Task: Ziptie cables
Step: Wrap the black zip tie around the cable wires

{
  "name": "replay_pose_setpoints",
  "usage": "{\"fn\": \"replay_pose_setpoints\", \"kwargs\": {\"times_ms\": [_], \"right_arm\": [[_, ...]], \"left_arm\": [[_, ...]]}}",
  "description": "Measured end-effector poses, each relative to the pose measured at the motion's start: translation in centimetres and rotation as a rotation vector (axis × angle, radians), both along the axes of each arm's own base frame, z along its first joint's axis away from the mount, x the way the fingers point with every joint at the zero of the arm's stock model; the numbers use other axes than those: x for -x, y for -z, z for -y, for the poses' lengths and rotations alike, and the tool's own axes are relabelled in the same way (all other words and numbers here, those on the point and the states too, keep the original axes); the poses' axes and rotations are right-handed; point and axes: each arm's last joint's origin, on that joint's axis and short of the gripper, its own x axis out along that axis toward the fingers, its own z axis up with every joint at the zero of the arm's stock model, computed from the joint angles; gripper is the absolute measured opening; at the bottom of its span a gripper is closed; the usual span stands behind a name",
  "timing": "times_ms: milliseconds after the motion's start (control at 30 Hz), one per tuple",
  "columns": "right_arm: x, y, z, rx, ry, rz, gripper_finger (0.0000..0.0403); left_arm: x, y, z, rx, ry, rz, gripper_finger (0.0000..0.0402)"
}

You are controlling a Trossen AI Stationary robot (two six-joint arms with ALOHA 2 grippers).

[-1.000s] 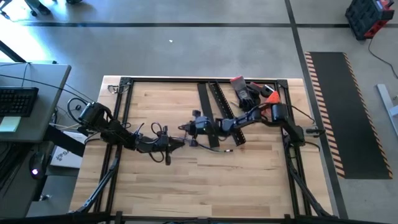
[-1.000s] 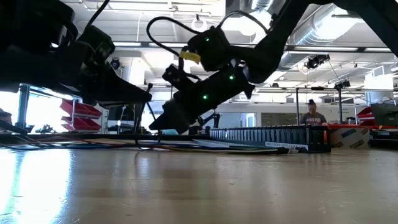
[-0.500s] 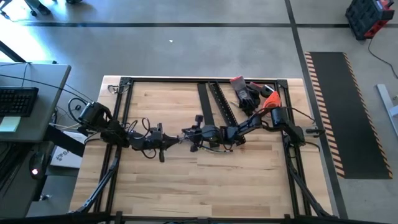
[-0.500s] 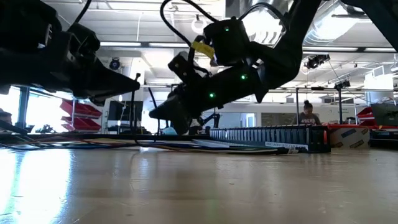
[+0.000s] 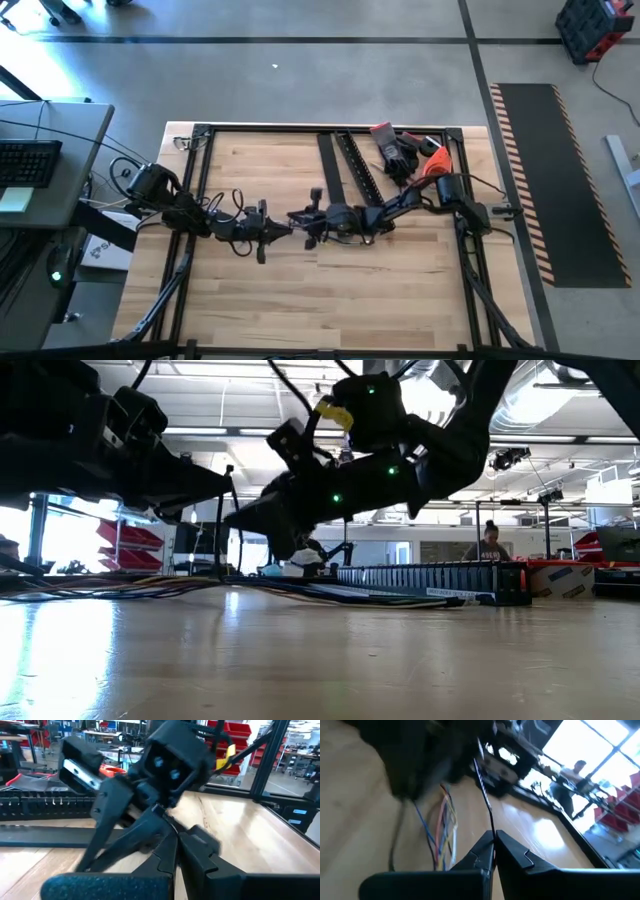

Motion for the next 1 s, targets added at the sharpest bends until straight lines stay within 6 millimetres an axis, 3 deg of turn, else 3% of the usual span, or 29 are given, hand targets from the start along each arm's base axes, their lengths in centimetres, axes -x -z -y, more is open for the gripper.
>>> {"fn": "replay_pose_setpoints", "kwargs": {"times_ms": [333, 1000], "right_arm": [[-0.03, -0.38, -0.98, 0.042, -0.066, 0.030, 0.0000], [0.25, -0.04, -1.08, 0.031, -0.065, 0.020, 0.0000]], "left_arm": [[0.12, 0.09, 0.10, 0.001, 0.048, -0.006, 0.0000], [0.34, -0.04, 0.15, -0.007, 0.078, 0.010, 0.0000]]}}
